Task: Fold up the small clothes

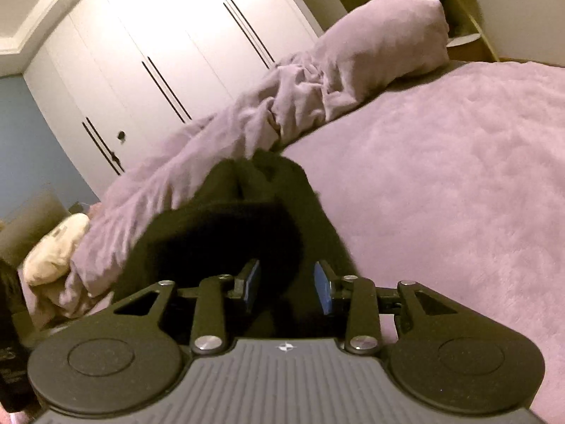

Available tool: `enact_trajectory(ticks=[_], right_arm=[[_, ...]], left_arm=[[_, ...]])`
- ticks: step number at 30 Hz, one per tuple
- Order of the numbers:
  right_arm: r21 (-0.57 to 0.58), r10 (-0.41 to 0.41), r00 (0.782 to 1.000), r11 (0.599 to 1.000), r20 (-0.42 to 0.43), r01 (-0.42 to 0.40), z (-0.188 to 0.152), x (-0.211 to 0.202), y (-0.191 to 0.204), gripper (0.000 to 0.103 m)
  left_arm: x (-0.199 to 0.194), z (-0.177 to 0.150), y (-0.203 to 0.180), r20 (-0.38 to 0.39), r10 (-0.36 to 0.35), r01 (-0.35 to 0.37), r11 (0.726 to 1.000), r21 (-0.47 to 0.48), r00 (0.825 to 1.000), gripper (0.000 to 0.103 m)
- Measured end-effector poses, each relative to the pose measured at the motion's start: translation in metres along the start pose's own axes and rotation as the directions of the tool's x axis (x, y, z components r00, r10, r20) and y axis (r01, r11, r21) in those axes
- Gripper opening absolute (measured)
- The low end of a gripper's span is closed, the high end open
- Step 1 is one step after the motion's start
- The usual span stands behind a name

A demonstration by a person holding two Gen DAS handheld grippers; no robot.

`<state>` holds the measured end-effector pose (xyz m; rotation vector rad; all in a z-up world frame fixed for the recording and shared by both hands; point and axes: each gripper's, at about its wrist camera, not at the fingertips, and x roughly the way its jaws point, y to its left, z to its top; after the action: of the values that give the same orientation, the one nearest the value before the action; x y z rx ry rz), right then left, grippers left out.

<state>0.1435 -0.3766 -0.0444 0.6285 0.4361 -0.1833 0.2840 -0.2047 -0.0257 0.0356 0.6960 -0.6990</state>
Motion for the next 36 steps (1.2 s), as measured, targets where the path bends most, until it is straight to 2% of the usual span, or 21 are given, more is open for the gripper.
enact_trajectory(ticks=[1,2,3,5,7,10,11,12,14,16,18,20,22,23,26,29,31,33,34,36], right_arm=[[0.000,0.016,1.000,1.000,0.002,-0.016,0.003,0.000,0.001,0.041],[0.003,0.035,0.999,0.999,0.003,-0.035,0.006,-0.001,0.004,0.046],[0.004,0.043,0.999,0.999,0.005,-0.043,0.010,-0.001,0.009,0.051],[0.000,0.034,0.999,0.999,0.023,-0.034,0.020,-0.006,0.015,0.053],[0.007,0.028,0.997,1.000,0.073,-0.029,0.034,-0.015,0.019,0.054],[0.008,0.069,0.992,0.997,0.109,-0.071,0.058,-0.011,0.031,0.058],[-0.009,0.087,0.992,0.996,0.090,-0.087,0.064,-0.004,0.039,0.060],[-0.035,0.107,0.993,0.994,0.043,-0.105,0.069,0.009,0.047,0.068],[-0.068,0.144,0.985,0.986,-0.093,-0.150,0.072,0.046,0.062,0.077],[-0.091,0.065,0.977,0.992,-0.202,-0.084,0.068,0.085,0.070,0.077],[-0.147,-0.012,0.957,0.989,-0.291,-0.033,0.059,0.119,0.076,0.076],[-0.164,-0.018,0.941,0.986,-0.338,-0.040,0.052,0.139,0.078,0.073],[-0.178,0.008,0.947,0.982,-0.321,-0.068,0.050,0.136,0.084,0.048],[-0.192,0.026,0.951,0.977,-0.309,-0.089,0.050,0.131,0.087,0.024],[-0.294,-0.012,0.976,0.954,-0.218,-0.054,0.053,0.107,0.103,0.009],[-0.374,0.005,0.995,0.926,-0.103,-0.043,0.057,0.075,0.113,0.008],[-0.414,-0.050,0.995,0.910,-0.088,0.009,0.052,0.071,0.106,0.008],[-0.416,-0.149,0.981,0.906,-0.126,0.084,0.041,0.085,0.083,0.008],[-0.393,-0.185,0.968,0.913,-0.170,0.106,0.033,0.098,0.067,0.008],[-0.366,-0.163,0.971,0.926,-0.174,0.090,0.026,0.101,0.053,0.010]], left_arm=[[-0.011,0.000,0.004,-0.011,-0.020,0.019,0.998,-0.055,1.000,0.075],[-0.019,-0.001,0.009,-0.020,-0.032,0.030,0.995,-0.093,0.999,0.077],[-0.030,-0.002,0.013,-0.020,-0.041,0.038,0.992,-0.119,0.999,0.078],[-0.049,-0.003,0.027,-0.022,-0.031,0.028,0.990,-0.139,0.999,0.081],[-0.070,-0.016,0.040,-0.009,0.040,-0.041,0.989,-0.142,0.999,0.084],[-0.093,-0.036,0.065,-0.013,0.172,-0.172,0.969,-0.178,0.985,0.084],[-0.096,-0.042,0.074,-0.025,0.189,-0.191,0.960,-0.206,0.982,0.084],[-0.097,-0.046,0.084,-0.048,0.187,-0.193,0.951,-0.241,0.981,0.084],[-0.093,-0.049,0.098,-0.089,0.184,-0.203,0.929,-0.310,0.979,0.083],[-0.090,-0.048,0.106,-0.092,0.194,-0.214,0.921,-0.326,0.977,0.083],[-0.089,-0.045,0.111,-0.093,0.218,-0.236,0.916,-0.325,0.972,0.083],[-0.086,-0.039,0.117,-0.090,0.222,-0.239,0.915,-0.326,0.971,0.083],[-0.088,-0.037,0.123,-0.097,0.232,-0.251,0.909,-0.333,0.968,0.083],[-0.086,-0.033,0.125,-0.096,0.238,-0.257,0.905,-0.340,0.966,0.083],[-0.081,-0.020,0.125,-0.091,0.268,-0.282,0.893,-0.351,0.959,0.083],[-0.076,-0.006,0.119,-0.090,0.346,-0.355,0.870,-0.342,0.934,0.083],[-0.066,0.003,0.116,-0.100,0.370,-0.382,0.866,-0.324,0.924,0.083],[-0.049,0.007,0.116,-0.143,0.345,-0.373,0.869,-0.325,0.928,0.084],[-0.039,0.008,0.115,-0.179,0.309,-0.352,0.881,-0.316,0.934,0.084],[-0.019,0.006,0.110,-0.243,0.240,-0.305,0.911,-0.278,0.940,0.084]])
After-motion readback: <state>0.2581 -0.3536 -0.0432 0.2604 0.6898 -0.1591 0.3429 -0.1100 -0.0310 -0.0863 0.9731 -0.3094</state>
